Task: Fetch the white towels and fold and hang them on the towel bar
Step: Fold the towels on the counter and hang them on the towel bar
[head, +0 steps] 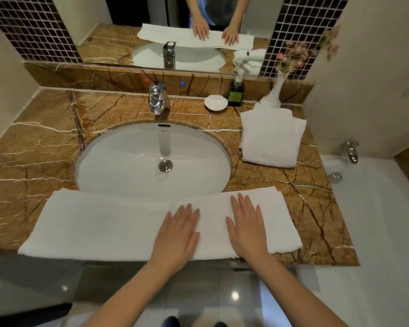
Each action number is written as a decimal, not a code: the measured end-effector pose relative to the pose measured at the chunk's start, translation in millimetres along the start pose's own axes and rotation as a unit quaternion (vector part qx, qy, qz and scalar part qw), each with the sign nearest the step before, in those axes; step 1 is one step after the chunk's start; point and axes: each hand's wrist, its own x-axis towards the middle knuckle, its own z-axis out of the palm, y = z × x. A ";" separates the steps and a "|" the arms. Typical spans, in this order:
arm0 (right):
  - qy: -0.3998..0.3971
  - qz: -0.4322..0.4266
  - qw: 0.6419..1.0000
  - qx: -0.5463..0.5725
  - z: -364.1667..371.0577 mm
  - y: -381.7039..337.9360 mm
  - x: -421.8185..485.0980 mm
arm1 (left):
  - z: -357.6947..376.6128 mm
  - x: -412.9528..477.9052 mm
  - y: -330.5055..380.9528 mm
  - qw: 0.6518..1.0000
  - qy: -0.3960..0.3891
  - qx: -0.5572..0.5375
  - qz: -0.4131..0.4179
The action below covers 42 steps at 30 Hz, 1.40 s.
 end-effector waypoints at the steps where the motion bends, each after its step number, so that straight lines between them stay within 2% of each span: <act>1: -0.003 -0.003 1.000 0.003 -0.5 6.3 -4.6 | 5.4 6.0 24.0 1.000 -0.001 -0.018 0.013; 5: -0.014 0.005 1.000 -0.018 -4.7 37.9 -12.2 | 28.1 33.6 85.4 1.000 -0.018 -0.018 0.002; 9: -0.025 -0.011 0.999 -0.033 -7.8 57.7 -16.8 | 48.1 38.6 93.8 0.999 -0.023 0.020 -0.013; 14: -0.021 -0.021 0.999 -0.018 -14.4 63.2 -15.8 | 50.1 40.4 96.2 0.998 0.022 0.053 -0.017; 16: 0.003 -0.009 1.000 0.021 -26.1 67.7 -9.0 | 41.4 52.3 101.0 0.998 0.059 0.032 -0.015; 18: 0.082 0.051 0.992 0.076 -37.5 78.8 0.9 | 33.0 73.5 106.1 0.995 0.098 -0.006 0.003; 20: 0.124 0.154 0.972 0.130 -45.1 90.6 12.7 | 26.5 98.4 112.0 0.995 0.093 -0.045 0.016; 23: 0.100 0.257 0.943 0.186 -50.7 101.5 30.4 | 21.0 132.1 121.9 0.995 0.036 -0.087 0.033; 28: 0.043 0.320 0.902 0.287 -54.9 110.0 51.1 | 18.1 160.5 130.3 0.995 -0.026 -0.100 -0.006; 36: 0.041 0.269 0.915 0.296 -65.1 118.7 56.2 | 20.2 159.7 130.3 0.995 0.006 -0.097 -0.008; 40: 0.054 0.190 0.912 0.360 -75.0 114.0 58.4 | 15.5 156.7 125.3 0.995 0.019 -0.097 0.010; 42: 0.019 0.150 0.926 0.345 -75.8 110.3 65.3 | 14.9 155.7 121.4 0.997 0.030 -0.071 0.014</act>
